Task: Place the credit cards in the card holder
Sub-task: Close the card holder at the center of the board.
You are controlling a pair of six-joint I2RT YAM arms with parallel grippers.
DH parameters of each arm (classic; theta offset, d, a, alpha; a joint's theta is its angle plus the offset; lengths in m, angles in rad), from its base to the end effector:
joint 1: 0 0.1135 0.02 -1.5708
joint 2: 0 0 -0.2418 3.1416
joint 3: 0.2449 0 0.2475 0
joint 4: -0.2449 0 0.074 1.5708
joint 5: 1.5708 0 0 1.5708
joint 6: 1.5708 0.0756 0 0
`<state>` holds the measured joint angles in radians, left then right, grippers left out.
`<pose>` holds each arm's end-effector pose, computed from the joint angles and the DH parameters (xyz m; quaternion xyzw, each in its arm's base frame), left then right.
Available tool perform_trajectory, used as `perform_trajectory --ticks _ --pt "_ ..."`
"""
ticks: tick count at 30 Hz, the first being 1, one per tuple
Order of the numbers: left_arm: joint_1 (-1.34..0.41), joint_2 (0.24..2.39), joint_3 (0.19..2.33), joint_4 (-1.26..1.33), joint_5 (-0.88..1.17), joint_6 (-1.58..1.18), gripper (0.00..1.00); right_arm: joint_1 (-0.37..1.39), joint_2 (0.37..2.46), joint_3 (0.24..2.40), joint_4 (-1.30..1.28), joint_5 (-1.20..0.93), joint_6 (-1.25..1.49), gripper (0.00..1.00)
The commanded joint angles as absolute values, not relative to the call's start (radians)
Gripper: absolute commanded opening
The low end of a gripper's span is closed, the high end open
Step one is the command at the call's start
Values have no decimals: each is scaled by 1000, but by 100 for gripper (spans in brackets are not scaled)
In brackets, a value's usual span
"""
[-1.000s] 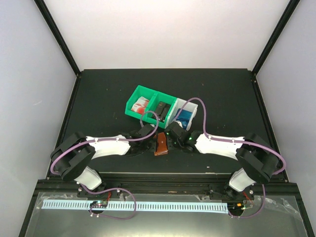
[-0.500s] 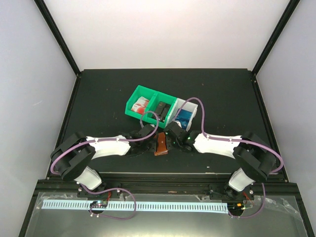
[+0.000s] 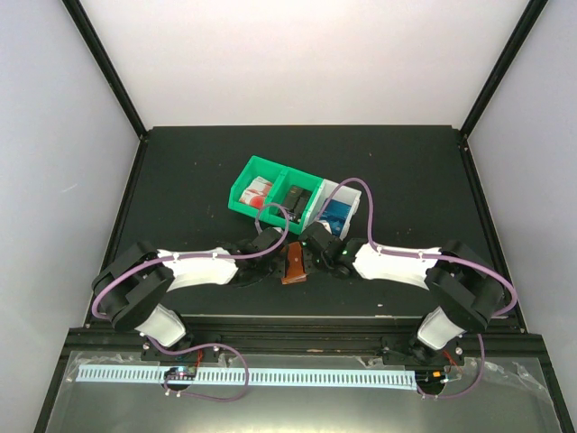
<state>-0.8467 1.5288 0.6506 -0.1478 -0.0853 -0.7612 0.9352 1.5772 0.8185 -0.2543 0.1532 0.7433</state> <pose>0.1948 -0.2105 0.0809 0.0297 0.9619 -0.1651 0.2161 0.1968 0.2473 0.1075 -0.0709 0.9561 0.1551 0.2381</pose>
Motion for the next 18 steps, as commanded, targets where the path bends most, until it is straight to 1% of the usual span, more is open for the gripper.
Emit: perform_trajectory --ticks 1,7,11,14,18 --pt "-848 1579 596 -273 -103 -768 43 930 1554 847 -253 173 745 18" --pt "-849 1579 595 -271 -102 -768 43 930 1568 855 -259 185 751 18" --pt "-848 1580 595 -269 -98 -766 43 930 1564 858 -255 188 757 23" --pt "-848 1580 595 -268 -98 -766 43 930 1564 863 -258 195 759 23" --pt "-848 1581 594 -268 -97 -766 42 929 1578 868 -268 194 758 17"
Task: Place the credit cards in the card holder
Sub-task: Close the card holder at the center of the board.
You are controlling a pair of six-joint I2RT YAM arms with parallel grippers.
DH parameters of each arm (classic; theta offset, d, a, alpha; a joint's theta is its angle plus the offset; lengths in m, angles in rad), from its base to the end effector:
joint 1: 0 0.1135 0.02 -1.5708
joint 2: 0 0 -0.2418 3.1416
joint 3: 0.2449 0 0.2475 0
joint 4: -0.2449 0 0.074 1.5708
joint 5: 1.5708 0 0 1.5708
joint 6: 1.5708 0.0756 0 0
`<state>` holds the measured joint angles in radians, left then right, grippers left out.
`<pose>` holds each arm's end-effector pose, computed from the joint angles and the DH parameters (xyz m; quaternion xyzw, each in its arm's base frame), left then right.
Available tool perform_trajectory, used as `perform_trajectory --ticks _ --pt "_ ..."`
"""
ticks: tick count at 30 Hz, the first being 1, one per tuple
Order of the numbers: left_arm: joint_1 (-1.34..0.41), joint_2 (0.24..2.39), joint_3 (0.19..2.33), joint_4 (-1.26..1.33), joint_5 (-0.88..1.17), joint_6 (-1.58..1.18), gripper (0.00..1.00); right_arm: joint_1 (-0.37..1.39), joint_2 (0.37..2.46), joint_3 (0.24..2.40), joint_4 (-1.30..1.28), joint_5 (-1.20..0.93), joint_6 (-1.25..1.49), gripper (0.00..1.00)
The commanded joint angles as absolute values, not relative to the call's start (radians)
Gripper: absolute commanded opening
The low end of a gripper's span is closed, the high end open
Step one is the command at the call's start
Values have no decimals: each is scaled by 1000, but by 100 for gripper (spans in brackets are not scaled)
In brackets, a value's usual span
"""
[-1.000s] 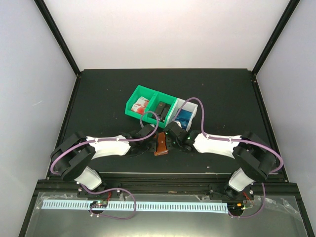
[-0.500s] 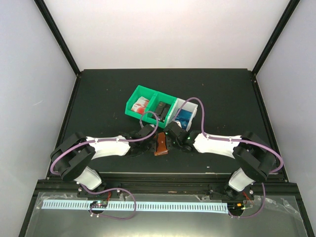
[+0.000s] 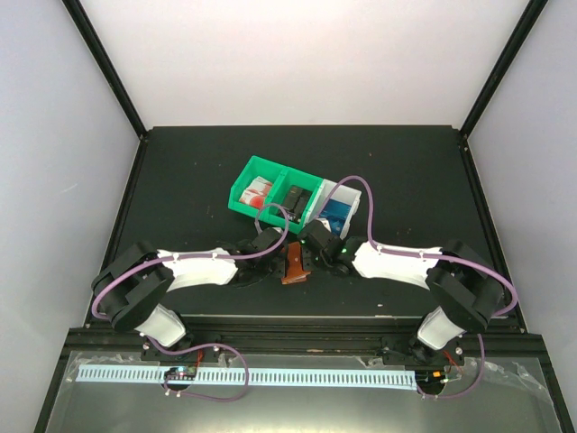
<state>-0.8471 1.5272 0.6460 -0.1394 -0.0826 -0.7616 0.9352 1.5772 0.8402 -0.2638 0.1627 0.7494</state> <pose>0.1945 -0.2106 0.0807 0.0299 0.9612 -0.1680 0.2169 0.1998 0.2501 0.1132 -0.0660 0.9545 0.1572 0.2448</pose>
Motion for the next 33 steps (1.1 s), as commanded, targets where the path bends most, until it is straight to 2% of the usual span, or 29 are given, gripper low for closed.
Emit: perform_trajectory --ticks 1,7,20,33 --pt "-848 1580 594 -268 -98 -766 42 930 1581 868 -269 192 759 14" --pt "-848 1580 591 -264 -95 -768 42 930 1591 871 -261 160 756 1" --pt "-849 1533 552 -196 -58 -806 42 912 1626 841 -149 -57 680 1" --pt "-849 1518 537 -172 -53 -817 42 907 1668 856 -136 -48 682 1"
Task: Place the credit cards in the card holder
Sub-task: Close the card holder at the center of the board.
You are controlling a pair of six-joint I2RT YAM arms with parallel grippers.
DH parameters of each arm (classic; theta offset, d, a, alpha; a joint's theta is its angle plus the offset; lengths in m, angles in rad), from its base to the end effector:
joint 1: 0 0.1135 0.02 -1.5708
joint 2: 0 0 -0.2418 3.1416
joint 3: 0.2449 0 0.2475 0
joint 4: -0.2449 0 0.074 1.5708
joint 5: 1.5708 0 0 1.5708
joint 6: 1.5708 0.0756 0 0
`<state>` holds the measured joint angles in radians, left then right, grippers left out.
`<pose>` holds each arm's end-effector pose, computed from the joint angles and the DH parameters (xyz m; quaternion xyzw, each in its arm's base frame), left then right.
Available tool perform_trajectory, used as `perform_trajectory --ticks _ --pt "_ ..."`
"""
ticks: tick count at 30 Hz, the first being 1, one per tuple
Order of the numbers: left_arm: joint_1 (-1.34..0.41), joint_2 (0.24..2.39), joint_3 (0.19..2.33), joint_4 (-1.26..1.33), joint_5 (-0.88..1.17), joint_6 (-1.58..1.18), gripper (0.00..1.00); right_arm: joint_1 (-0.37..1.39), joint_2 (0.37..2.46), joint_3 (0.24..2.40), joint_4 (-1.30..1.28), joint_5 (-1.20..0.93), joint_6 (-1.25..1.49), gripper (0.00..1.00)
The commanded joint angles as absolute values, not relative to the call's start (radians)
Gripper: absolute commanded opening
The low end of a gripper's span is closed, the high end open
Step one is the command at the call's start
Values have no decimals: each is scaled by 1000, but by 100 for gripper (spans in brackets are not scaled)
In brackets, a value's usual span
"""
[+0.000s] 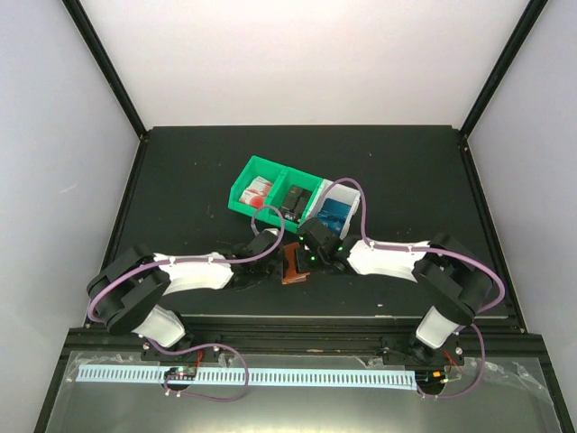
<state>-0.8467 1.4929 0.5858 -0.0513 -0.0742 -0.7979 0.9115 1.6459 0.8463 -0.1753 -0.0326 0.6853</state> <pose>0.1912 -0.2077 0.0801 0.0121 0.9528 -0.1966 0.2309 0.2017 0.2643 0.1005 -0.1126 0.9492 0.2211 0.1937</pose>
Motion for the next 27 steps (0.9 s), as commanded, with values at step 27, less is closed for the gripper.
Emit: perform_trajectory --ticks 27 --pt "-848 1520 536 -170 -46 -813 38 908 1736 907 -142 -50 673 1"
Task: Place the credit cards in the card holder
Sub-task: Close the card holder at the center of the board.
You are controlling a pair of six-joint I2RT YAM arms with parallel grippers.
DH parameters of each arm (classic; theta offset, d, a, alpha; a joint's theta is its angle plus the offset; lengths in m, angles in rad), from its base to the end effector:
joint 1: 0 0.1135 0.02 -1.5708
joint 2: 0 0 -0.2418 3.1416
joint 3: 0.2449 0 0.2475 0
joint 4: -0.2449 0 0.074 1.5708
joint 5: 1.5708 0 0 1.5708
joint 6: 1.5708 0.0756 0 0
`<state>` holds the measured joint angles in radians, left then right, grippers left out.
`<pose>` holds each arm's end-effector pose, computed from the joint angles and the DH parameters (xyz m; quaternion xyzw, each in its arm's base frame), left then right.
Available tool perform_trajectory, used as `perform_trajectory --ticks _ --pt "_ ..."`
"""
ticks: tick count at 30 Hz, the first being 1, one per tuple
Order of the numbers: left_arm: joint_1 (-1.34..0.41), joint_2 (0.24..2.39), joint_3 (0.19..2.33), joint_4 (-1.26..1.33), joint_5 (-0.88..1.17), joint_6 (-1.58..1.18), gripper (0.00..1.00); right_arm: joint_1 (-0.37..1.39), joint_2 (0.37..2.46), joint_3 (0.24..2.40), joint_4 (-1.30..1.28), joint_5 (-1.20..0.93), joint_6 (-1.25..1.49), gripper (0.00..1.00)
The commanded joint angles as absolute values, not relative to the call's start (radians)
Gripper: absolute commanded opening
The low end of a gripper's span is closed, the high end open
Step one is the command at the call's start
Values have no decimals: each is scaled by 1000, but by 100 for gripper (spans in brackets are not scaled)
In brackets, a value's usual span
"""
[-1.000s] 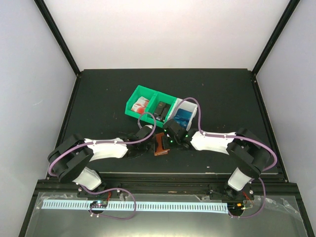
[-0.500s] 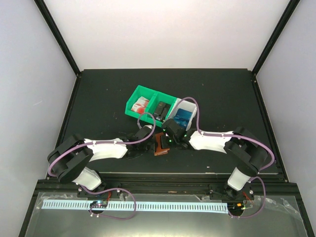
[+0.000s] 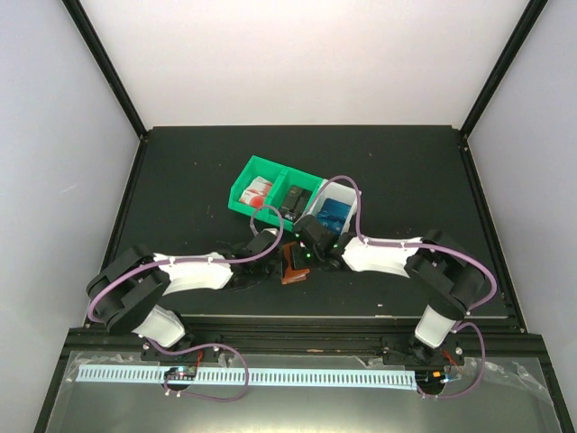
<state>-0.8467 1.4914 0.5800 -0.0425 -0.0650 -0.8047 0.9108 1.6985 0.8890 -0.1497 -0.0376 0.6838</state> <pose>0.1904 -0.2078 0.0796 0.0101 0.9523 -0.2020 0.2285 0.2097 0.2749 0.0985 -0.1136 0.9467 0.2279 0.1975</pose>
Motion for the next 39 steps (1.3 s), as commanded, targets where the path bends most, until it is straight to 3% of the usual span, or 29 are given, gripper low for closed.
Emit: perform_trajectory --ticks 1,39 --pt "-849 1519 535 -170 -47 -813 38 908 1741 907 -140 -54 674 1" --pt "-848 1513 528 -148 -57 -828 35 901 1816 897 -233 -117 715 1"
